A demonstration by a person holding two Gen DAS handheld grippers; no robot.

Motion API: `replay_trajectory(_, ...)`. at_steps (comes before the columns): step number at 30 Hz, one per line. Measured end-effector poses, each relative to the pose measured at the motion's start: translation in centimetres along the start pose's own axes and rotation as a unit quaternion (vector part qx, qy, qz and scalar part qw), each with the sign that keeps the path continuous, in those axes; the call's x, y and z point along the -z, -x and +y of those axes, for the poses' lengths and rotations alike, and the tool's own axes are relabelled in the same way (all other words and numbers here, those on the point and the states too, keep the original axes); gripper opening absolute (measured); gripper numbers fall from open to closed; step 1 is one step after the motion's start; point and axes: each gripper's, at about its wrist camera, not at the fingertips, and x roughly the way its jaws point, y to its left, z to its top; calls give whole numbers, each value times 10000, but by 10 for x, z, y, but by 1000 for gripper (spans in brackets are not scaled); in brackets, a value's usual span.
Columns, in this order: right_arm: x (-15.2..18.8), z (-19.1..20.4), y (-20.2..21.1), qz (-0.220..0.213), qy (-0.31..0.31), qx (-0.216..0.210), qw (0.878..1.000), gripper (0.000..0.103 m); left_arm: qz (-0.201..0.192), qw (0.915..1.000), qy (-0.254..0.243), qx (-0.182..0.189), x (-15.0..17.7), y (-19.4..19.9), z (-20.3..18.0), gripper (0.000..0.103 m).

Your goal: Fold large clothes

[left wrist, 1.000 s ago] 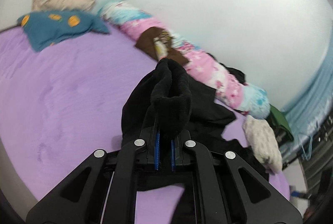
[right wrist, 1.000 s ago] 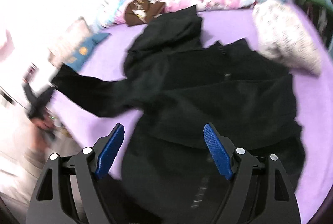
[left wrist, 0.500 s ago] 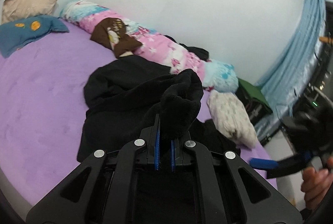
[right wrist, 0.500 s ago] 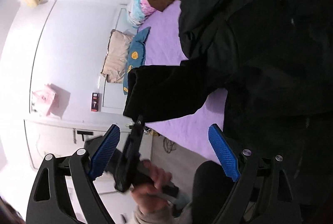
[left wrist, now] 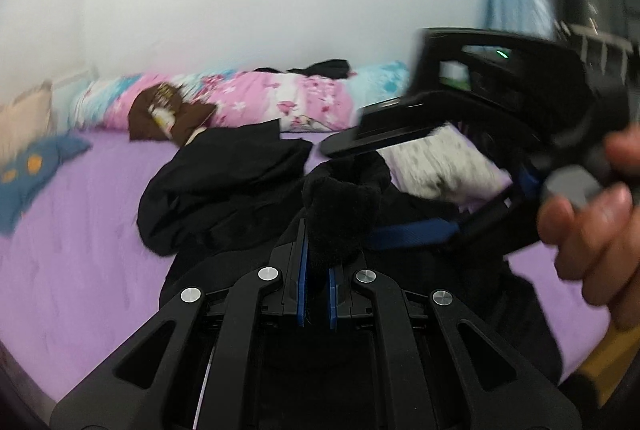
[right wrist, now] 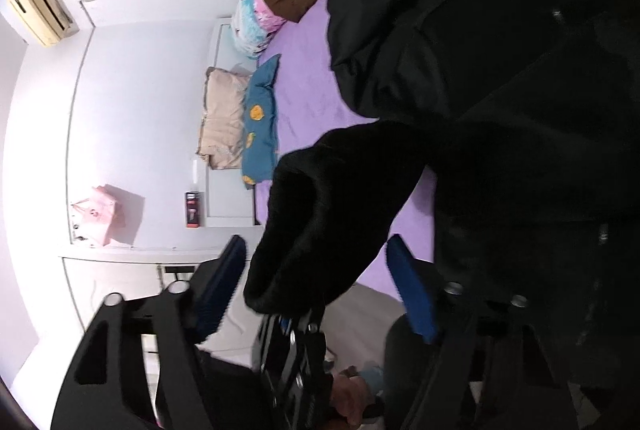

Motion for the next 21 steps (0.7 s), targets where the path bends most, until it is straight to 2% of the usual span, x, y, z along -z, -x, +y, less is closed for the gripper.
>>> replay_trajectory(3,-4,-14,15,-107,-49,130,9998,59,25,9986,-523,-1,7,-7,-30,6)
replay_trajectory(6,-10,-29,27,-161,-92,284,9994,41,84,9960,-875,126,14,-17,-56,6)
replay_trajectory(8,-15,-39,36,-228,-92,272,9993,24,172,9949,-977,189,17,-25,-68,6)
replay_trajectory(10,-20,-46,43,-288,-53,305,9991,18,263,9946,-977,243,19,-32,-77,7)
replay_trajectory(14,-33,-45,60,-420,133,202,9988,16,218,9934,-1040,427,20,-34,-87,19)
replay_trajectory(16,-40,-36,73,-569,308,119,9978,16,185,9929,-1053,519,20,-31,-89,40)
replay_trajectory(18,-48,-18,88,-717,544,-70,9959,16,164,9938,-956,544,21,-28,-85,48)
replay_trajectory(21,-60,15,111,-960,988,-271,9901,16,297,9949,-781,567,28,-31,-75,50)
